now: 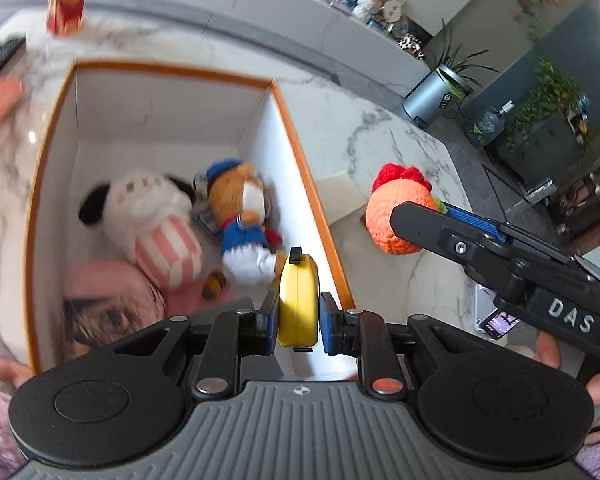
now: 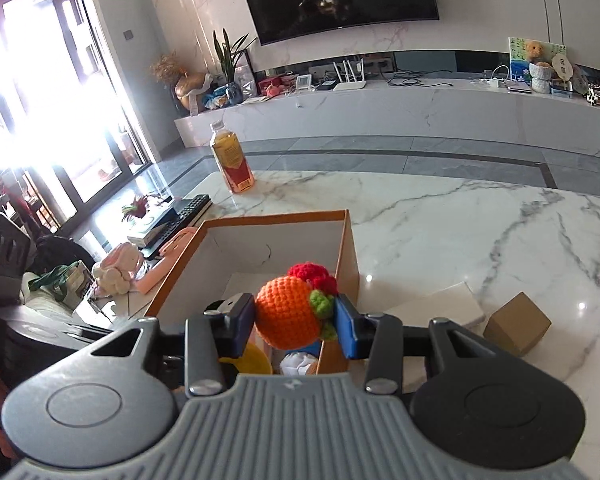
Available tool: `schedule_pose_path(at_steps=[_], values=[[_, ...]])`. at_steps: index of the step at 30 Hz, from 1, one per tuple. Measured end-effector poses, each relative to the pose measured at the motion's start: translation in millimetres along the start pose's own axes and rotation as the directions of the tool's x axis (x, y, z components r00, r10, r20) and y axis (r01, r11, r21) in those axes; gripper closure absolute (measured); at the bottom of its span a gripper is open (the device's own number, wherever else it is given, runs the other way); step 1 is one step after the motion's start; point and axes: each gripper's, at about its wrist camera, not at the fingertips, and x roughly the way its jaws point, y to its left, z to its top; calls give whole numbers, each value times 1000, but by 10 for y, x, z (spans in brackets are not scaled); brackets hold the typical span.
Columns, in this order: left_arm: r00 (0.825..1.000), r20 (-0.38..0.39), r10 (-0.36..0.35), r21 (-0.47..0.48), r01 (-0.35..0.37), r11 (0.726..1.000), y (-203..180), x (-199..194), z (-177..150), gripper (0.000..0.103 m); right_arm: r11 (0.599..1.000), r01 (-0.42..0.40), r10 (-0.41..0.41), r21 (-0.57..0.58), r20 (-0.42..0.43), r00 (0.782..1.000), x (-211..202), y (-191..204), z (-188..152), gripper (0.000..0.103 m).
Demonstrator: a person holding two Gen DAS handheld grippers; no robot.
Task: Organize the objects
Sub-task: 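Carry the yellow case and orange knitted ball over the orange box with both tools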
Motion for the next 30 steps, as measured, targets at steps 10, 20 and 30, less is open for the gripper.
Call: schedule_pose_path(at_steps=[10,20,30], values=[[998,-69,-10,-70,5,998,73,398,-114,80,999,28,-27,17,-69,997,268,-70,-109,58],[988,-147,46,-22,-49,999,55,508,-288,80,999,31,-30,13,-85,996,323,-100,-120,58],[976,-181,120,67,-109,992,-33,482,-311,79,1000,24,-23,13,-98,995,327,-81,-146,58]])
